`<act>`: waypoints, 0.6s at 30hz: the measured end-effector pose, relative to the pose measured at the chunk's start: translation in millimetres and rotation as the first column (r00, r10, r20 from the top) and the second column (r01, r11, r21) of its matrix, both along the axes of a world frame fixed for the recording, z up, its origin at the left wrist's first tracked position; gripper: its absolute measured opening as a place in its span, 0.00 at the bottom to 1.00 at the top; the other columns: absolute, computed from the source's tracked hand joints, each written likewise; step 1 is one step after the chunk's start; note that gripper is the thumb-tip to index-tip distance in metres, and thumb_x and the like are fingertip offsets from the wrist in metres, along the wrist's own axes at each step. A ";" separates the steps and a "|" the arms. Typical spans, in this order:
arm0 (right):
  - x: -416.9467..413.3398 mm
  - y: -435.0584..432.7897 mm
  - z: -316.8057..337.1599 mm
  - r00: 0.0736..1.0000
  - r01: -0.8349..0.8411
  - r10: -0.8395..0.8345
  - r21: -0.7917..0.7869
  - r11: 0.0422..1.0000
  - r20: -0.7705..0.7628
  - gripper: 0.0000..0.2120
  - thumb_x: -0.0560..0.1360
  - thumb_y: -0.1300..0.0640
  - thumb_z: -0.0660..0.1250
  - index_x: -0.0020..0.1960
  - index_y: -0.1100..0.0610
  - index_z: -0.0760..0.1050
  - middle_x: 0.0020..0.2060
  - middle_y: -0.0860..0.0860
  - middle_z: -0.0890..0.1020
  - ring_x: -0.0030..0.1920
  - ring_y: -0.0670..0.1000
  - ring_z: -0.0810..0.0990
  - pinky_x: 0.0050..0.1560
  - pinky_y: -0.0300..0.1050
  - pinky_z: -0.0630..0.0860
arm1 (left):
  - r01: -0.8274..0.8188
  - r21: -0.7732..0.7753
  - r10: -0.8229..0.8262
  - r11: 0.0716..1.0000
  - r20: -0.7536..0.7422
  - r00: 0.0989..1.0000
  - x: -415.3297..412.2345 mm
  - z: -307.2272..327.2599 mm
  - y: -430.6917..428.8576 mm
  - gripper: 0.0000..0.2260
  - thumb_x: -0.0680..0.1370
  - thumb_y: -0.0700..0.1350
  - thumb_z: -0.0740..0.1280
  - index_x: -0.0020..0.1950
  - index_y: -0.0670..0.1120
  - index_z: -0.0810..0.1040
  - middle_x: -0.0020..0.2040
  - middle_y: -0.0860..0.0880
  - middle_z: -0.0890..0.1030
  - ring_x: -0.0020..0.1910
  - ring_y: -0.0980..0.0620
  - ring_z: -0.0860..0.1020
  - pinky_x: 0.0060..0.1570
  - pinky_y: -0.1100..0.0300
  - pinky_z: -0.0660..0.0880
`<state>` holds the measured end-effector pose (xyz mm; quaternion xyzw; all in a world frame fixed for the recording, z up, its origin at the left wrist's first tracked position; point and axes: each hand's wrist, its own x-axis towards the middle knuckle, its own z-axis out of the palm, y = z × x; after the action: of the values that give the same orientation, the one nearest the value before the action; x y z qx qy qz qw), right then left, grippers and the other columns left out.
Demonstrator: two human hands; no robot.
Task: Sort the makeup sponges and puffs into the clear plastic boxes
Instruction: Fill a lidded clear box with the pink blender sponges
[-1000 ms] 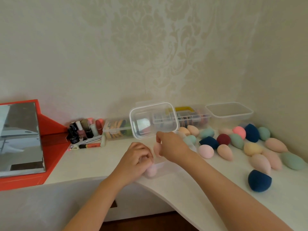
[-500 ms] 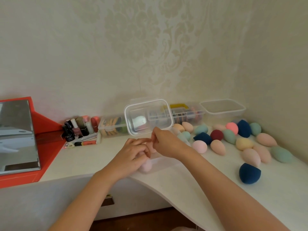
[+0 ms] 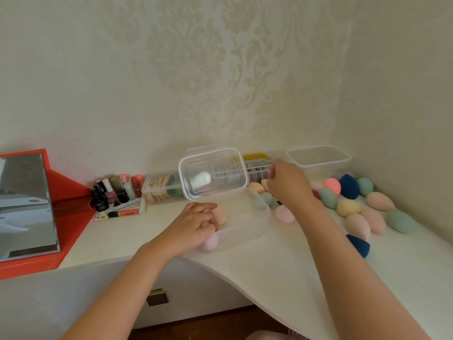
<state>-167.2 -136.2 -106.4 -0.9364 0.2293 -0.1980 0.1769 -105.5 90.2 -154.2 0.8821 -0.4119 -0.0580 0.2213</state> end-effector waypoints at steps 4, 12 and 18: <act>-16.3 -4.7 -0.8 0.937 0.091 -0.127 -0.125 0.988 -0.325 0.11 0.74 0.59 0.66 0.57 0.57 0.74 0.54 0.54 0.79 0.55 0.55 0.78 0.43 0.43 0.68 | -0.031 -0.022 0.030 0.999 -0.024 0.999 -0.5 0.9 -1.9 0.12 0.78 0.42 0.59 0.43 0.59 0.75 0.67 0.64 0.63 0.67 0.60 0.56 0.64 0.65 0.54; -9.7 8.8 -12.7 0.892 0.076 -0.127 -0.135 0.988 -0.433 0.18 0.75 0.62 0.66 0.64 0.57 0.71 0.59 0.54 0.76 0.60 0.53 0.76 0.45 0.41 0.68 | -0.046 -0.050 0.044 0.998 -0.046 0.998 -2.4 0.4 -4.8 0.09 0.78 0.42 0.59 0.47 0.51 0.79 0.66 0.65 0.64 0.66 0.60 0.57 0.62 0.65 0.55; -7.2 13.4 -17.9 0.893 0.044 -0.131 -0.206 0.977 -0.430 0.20 0.78 0.62 0.59 0.69 0.57 0.66 0.62 0.56 0.72 0.60 0.54 0.75 0.47 0.41 0.70 | -0.053 -0.050 0.051 0.997 -0.051 0.997 -2.1 -1.0 -6.2 0.09 0.78 0.43 0.59 0.48 0.49 0.79 0.64 0.66 0.63 0.65 0.61 0.57 0.59 0.67 0.54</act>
<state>-174.4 -122.8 -124.4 -0.9581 0.2854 -0.0097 0.0205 -107.6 84.0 -155.3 0.8848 -0.3844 -0.0634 0.2556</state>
